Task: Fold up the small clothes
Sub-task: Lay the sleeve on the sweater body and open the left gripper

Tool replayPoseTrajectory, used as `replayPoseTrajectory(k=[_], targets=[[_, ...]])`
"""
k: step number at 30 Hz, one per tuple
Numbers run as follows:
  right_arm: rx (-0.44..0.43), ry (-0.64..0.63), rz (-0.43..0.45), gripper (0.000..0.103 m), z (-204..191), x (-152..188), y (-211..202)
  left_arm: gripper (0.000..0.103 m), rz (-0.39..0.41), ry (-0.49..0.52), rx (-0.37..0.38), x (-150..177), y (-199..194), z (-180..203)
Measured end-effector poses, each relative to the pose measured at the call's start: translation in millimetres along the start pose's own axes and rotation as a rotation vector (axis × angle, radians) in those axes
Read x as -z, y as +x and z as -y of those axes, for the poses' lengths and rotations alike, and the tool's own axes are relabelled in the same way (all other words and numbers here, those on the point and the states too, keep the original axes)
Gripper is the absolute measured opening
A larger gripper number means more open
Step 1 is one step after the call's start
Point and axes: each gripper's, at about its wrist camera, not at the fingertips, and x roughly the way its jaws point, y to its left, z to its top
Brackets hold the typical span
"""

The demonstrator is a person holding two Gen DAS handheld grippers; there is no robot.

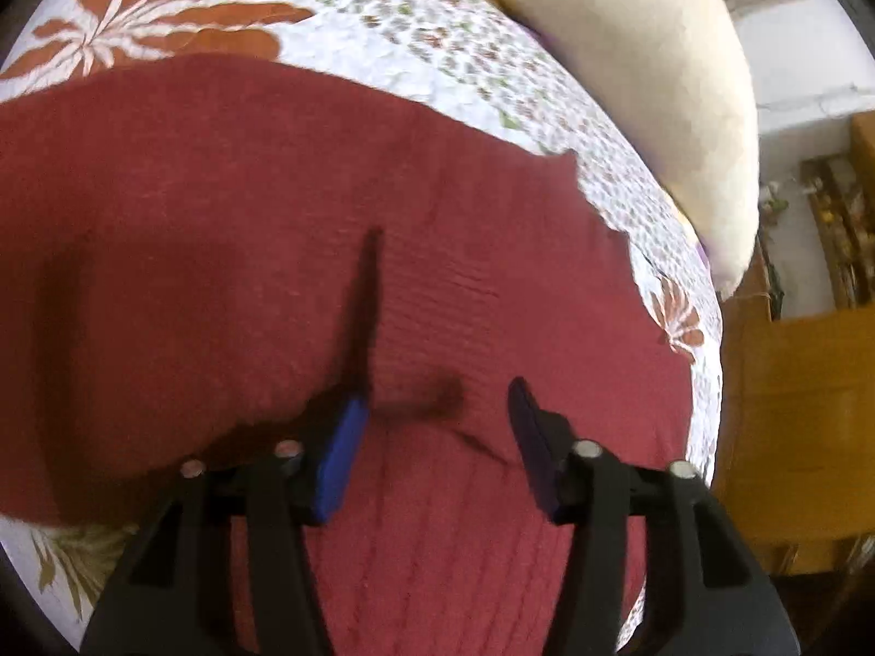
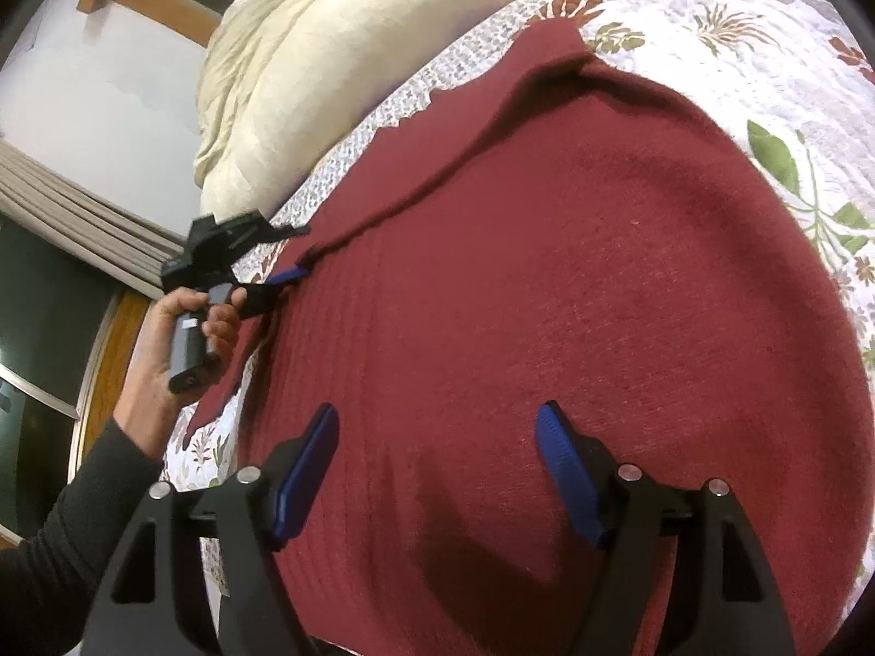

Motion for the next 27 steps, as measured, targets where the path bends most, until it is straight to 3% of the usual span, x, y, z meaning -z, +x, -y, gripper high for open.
replayPoseTrajectory(k=[1, 3, 11, 14, 16, 17, 19, 20, 21, 22, 24, 27], targets=[[0.000, 0.005, -0.002, 0.076, 0.7, -0.3, 0.3, 0.021, 0.010, 0.006, -0.015, -1.2, -0.3, -1.4], [0.001, 0.009, -0.006, 0.076, 1.6, 0.5, 0.6, 0.010, 0.030, 0.027, -0.013, -4.1, -3.5, -0.3], [-0.004, 0.010, -0.016, 0.076, 1.8, 3.5, 3.1, 0.007, 0.165, 0.080, 0.027, -16.3, -37.7, 8.2], [-0.008, 0.009, -0.025, 0.076, 2.0, 4.4, 5.7, 0.007, 0.121, 0.061, -0.006, -16.9, -27.6, -3.3], [-0.009, 0.005, -0.029, 0.076, 1.1, 4.3, 6.6, 0.011, 0.048, 0.057, -0.037, -14.2, -12.2, -11.1], [-0.010, 0.005, -0.030, 0.076, 0.9, 3.9, 6.9, 0.016, 0.053, 0.048, -0.038, -13.9, -11.9, -13.3], [-0.010, 0.008, -0.027, 0.076, 1.3, 2.6, 5.6, 0.024, 0.147, 0.026, -0.032, -12.6, -34.2, -15.2], [-0.011, 0.008, -0.027, 0.076, 1.0, 2.4, 5.4, 0.036, 0.193, 0.022, -0.014, -12.1, -45.4, -14.2], [-0.011, 0.006, -0.026, 0.076, 0.6, 2.6, 5.9, 0.044, 0.257, 0.024, 0.037, -10.3, -61.5, -9.8], [-0.012, 0.005, -0.026, 0.076, 0.9, 2.4, 6.2, 0.045, 0.277, 0.032, 0.071, -8.8, -68.0, -5.0], [-0.012, 0.005, -0.030, 0.076, 1.6, 3.1, 8.8, 0.045, 0.236, 0.071, 0.132, -9.1, -63.4, 8.0], [-0.014, 0.005, -0.038, 0.077, -1.9, 3.0, 11.6, 0.045, 0.150, 0.081, 0.113, -15.0, -31.4, 13.6]])
